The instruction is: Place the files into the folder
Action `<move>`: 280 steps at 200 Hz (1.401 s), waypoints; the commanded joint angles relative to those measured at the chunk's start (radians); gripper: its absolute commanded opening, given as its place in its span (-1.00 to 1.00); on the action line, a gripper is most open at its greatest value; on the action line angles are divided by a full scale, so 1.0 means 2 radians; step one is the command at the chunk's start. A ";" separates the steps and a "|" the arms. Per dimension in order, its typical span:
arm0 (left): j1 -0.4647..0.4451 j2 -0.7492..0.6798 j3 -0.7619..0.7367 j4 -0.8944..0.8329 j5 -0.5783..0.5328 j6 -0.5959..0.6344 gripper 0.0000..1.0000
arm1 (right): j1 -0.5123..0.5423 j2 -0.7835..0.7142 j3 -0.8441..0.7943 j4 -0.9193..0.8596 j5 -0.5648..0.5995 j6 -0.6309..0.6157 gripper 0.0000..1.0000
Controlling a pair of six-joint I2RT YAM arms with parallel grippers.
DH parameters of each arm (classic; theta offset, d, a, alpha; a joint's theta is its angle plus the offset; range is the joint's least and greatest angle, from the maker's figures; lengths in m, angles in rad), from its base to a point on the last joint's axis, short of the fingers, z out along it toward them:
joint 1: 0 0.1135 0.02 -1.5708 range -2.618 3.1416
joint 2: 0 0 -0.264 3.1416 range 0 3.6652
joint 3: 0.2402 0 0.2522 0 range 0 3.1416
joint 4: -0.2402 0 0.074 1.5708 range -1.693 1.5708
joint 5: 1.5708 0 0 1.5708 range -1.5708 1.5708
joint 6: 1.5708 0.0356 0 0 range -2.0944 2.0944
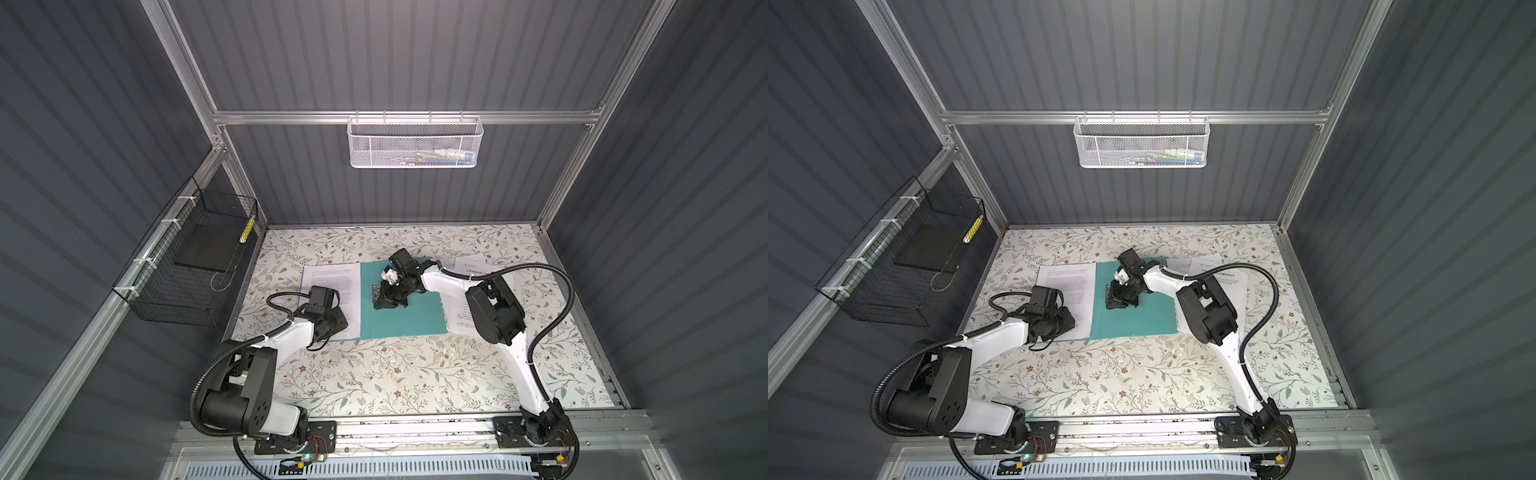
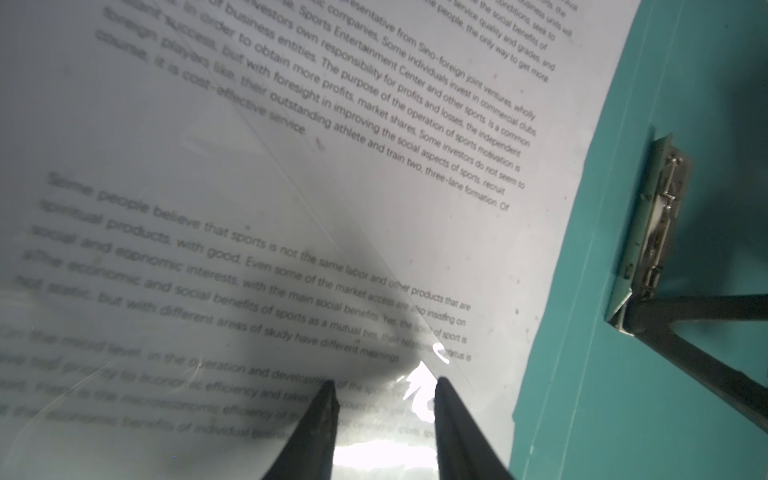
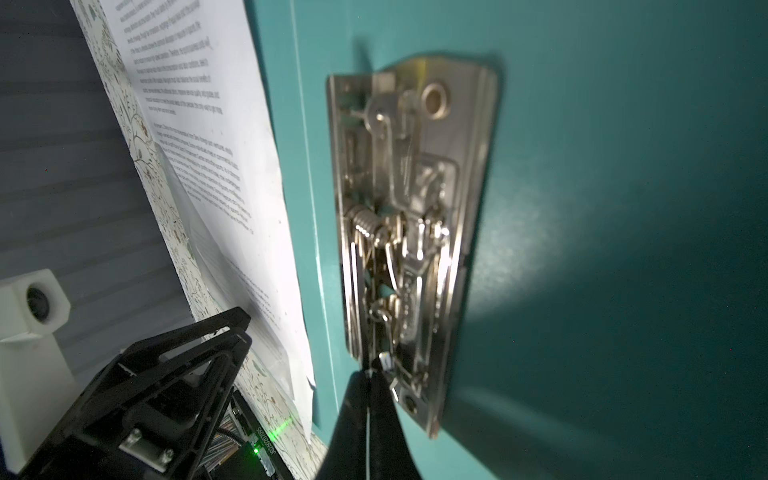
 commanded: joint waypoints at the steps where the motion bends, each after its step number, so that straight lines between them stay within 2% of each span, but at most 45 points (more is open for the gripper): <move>1: 0.004 0.034 -0.021 -0.074 -0.007 -0.007 -0.19 | -0.003 0.051 -0.026 -0.074 0.081 -0.022 -1.00; 36: 0.004 0.040 -0.017 -0.075 -0.006 -0.005 -0.19 | -0.016 0.040 -0.053 -0.049 0.054 -0.016 -1.00; 60: 0.005 0.044 -0.016 -0.076 -0.005 -0.004 -0.19 | -0.033 0.029 -0.060 -0.028 0.008 -0.011 -1.00; 93: 0.004 0.047 -0.015 -0.076 -0.005 -0.004 -0.19 | -0.051 0.023 -0.064 0.025 -0.068 0.026 -1.00; 153: 0.004 0.047 -0.014 -0.077 -0.005 -0.005 -0.20 | -0.050 0.010 -0.067 0.089 -0.123 0.070 -1.00; 164: 0.004 0.047 -0.013 -0.078 -0.006 -0.005 -0.20 | -0.052 0.004 -0.070 0.099 -0.127 0.082 -1.00; 189: 0.004 0.041 -0.016 -0.076 -0.009 -0.010 -0.19 | -0.060 -0.022 -0.090 0.144 -0.122 0.112 -0.67; 213: 0.004 0.039 -0.017 -0.076 -0.019 -0.026 -0.19 | -0.071 -0.024 -0.069 0.143 -0.128 0.116 -0.55; 238: 0.004 0.013 -0.039 -0.064 -0.035 -0.066 -0.20 | -0.078 -0.028 -0.047 0.124 -0.126 0.107 -0.50; 280: -0.005 -0.056 -0.082 -0.058 -0.056 -0.125 -0.22 | -0.076 -0.049 -0.064 0.106 -0.112 0.098 -0.51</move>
